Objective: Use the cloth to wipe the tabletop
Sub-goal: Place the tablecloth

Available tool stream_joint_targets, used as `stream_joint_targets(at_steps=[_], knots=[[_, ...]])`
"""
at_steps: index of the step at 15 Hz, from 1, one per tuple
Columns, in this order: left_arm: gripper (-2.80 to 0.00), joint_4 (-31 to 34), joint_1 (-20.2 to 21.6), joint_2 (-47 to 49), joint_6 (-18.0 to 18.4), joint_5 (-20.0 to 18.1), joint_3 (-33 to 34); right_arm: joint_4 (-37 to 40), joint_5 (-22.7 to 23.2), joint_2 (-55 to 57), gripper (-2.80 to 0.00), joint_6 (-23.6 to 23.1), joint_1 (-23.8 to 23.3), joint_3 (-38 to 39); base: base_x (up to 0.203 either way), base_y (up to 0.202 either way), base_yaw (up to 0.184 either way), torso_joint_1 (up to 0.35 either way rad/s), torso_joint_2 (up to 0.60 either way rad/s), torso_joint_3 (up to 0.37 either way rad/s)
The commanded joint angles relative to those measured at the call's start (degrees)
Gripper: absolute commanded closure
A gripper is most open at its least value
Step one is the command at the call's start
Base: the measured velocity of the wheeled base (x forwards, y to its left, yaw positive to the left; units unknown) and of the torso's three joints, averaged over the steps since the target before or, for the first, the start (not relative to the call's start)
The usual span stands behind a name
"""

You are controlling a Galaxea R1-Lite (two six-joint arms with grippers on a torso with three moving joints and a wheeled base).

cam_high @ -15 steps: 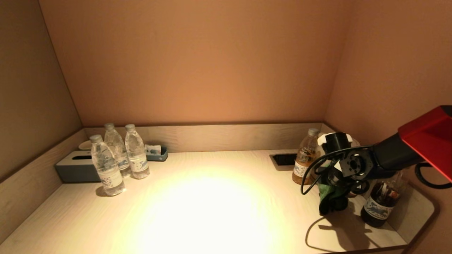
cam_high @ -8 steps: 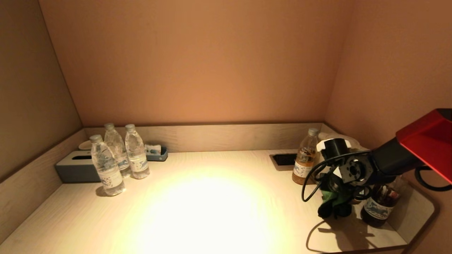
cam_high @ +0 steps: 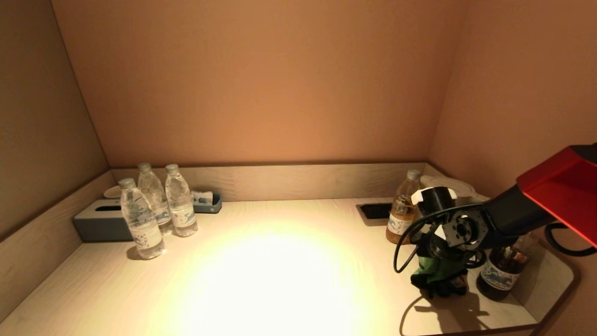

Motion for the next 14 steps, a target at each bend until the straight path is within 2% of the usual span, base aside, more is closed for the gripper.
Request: stream_joint_targets(at_steps=[1, 6, 8, 9, 14], knots=[[0.0, 0.0, 0.04, 0.04, 0.0, 0.0, 0.02, -0.25, 0.15, -0.65, -2.8, 0.49, 0.12, 0.11, 0.0, 0.0, 0.0, 0.0, 0.0, 0.0], [0.0, 0.0, 0.04, 0.04, 0.06, 0.0, 0.11, -1.94, 0.46, -2.45, -2.8, 0.47, 0.21, 0.53, 0.0, 0.0, 0.0, 0.0, 0.0, 0.0], [0.0, 0.0, -0.05, 0.04, -0.01, 0.0, 0.02, -2.47, 0.71, -7.01, -2.8, 0.29, 0.93, 0.92, 0.0, 0.0, 0.0, 0.0, 0.0, 0.0], [0.0, 0.0, -0.04, 0.04, 0.06, 0.0, 0.02, -2.98, 0.79, -8.83, 0.0, 0.11, 1.6, 1.31, 0.0, 0.0, 0.0, 0.0, 0.0, 0.0], [0.0, 0.0, 0.04, 0.04, 0.06, 0.0, 0.02, -4.88, 1.13, -19.14, 0.0, -1.25, 6.91, 4.67, 0.0, 0.0, 0.0, 0.0, 0.0, 0.0]])
